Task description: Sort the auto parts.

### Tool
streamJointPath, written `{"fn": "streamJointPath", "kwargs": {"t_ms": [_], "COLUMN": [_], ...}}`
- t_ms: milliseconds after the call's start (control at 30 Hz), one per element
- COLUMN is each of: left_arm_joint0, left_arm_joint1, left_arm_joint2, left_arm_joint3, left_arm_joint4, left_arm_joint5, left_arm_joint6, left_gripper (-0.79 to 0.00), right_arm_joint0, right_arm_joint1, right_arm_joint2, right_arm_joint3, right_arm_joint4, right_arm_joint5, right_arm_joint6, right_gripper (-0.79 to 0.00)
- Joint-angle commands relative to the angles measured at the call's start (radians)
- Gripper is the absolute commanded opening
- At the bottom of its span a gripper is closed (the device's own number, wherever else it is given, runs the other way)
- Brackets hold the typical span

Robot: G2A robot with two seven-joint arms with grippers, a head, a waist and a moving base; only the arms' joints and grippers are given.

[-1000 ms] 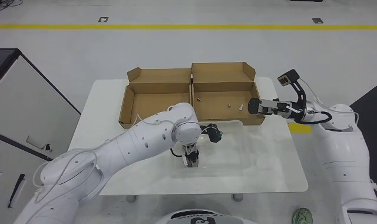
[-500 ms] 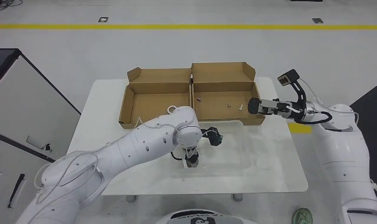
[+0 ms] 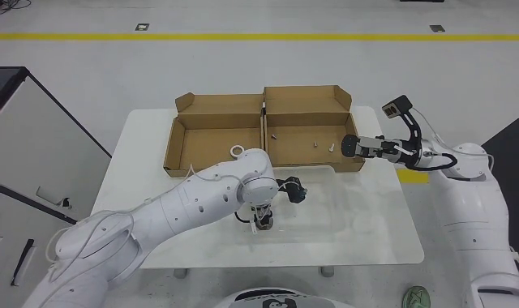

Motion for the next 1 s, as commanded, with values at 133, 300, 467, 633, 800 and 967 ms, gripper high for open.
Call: {"fn": "streamJointPath", "kwargs": {"t_ms": [133, 300, 467, 633, 800, 967], "left_arm_joint0": [0.004, 0.003, 0.004, 0.009, 0.011, 0.011], "left_arm_joint1": [-0.004, -0.011, -0.016, -0.021, -0.028, -0.029], "left_arm_joint2": [0.0, 0.003, 0.005, 0.008, 0.01, 0.006], "left_arm_joint3": [0.018, 0.03, 0.03, 0.041, 0.055, 0.044], "left_arm_joint4": [-0.004, -0.002, 0.002, 0.002, 0.01, 0.028], "left_arm_joint5": [-0.014, -0.02, -0.017, -0.023, -0.018, -0.008], "left_arm_joint6": [0.006, 0.006, 0.004, 0.01, 0.022, 0.028], "left_gripper": [-0.416, -0.431, -0.446, -0.493, -0.785, -0.785], "right_arm_joint0": [0.0, 0.0, 0.0, 0.0, 0.0, 0.0], "right_arm_joint1": [0.0, 0.0, 0.0, 0.0, 0.0, 0.0], "right_arm_joint2": [0.0, 0.0, 0.0, 0.0, 0.0, 0.0], "right_arm_joint3": [0.0, 0.0, 0.0, 0.0, 0.0, 0.0], "right_arm_joint4": [0.0, 0.0, 0.0, 0.0, 0.0, 0.0], "right_arm_joint5": [0.0, 0.0, 0.0, 0.0, 0.0, 0.0], "right_arm_joint6": [0.0, 0.0, 0.0, 0.0, 0.0, 0.0], "right_gripper": [0.0, 0.0, 0.0, 0.0, 0.0, 0.0]}}
